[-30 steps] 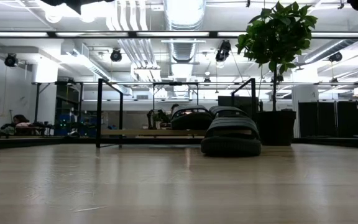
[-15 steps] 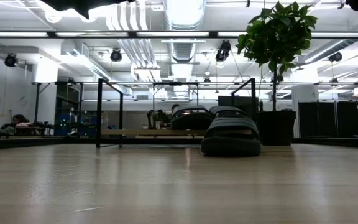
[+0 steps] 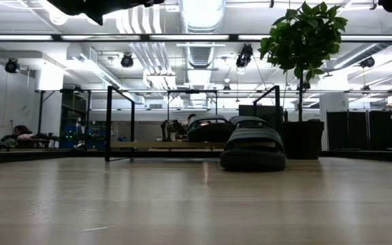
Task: Pick and place slides into the shelf
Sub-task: Put the top left black slides on the shelf
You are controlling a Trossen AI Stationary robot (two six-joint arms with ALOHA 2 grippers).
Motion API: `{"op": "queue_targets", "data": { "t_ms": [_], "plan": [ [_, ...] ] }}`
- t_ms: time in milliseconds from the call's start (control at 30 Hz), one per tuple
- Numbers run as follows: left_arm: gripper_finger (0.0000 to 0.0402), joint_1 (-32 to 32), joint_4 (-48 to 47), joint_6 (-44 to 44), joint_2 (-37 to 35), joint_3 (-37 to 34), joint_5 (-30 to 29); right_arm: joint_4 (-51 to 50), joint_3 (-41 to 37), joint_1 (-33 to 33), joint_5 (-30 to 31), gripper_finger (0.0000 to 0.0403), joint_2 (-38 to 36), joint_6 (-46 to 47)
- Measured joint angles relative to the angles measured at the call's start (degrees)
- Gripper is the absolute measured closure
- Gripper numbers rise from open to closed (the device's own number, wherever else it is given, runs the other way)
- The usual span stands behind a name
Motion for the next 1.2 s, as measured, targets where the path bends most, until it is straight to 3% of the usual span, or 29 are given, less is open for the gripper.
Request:
{"op": "queue_targets", "data": {
  "t_ms": [133,400,500,667,867,1200],
  "plan": [
    [0.0226,-0.33,1.04,0.03,0.76,0.0,0.11,-0.04,-0.01,-1.31,0.11,0.0374,0.0,0.31],
    [0.0366,-0.57,2.0,0.03,0.48,-0.02,0.72,0.57,0.0,-2.49,-0.22,0.0374,-0.09,1.31],
    [0.0367,-0.54,1.98,0.05,0.38,-0.02,0.59,0.44,0.0,-2.5,-0.06,0.037,-0.07,1.46],
    [0.0367,-0.59,1.05,0.07,-0.33,-0.02,-2.05,-0.06,0.0,-2.49,2.8,0.0309,-0.67,1.38],
    [0.0367,-0.66,-5.31,2.71,-5.02,-0.02,-11.81,-2.67,0.0,-1.9,12.74,0.0241,-1.9,-0.28],
    [0.0367,-3.74,-15.15,5.59,-11.81,-0.76,-29.22,-3.49,-0.02,-1.91,16.01,0.0205,-2.93,-0.02]
  ]
}}
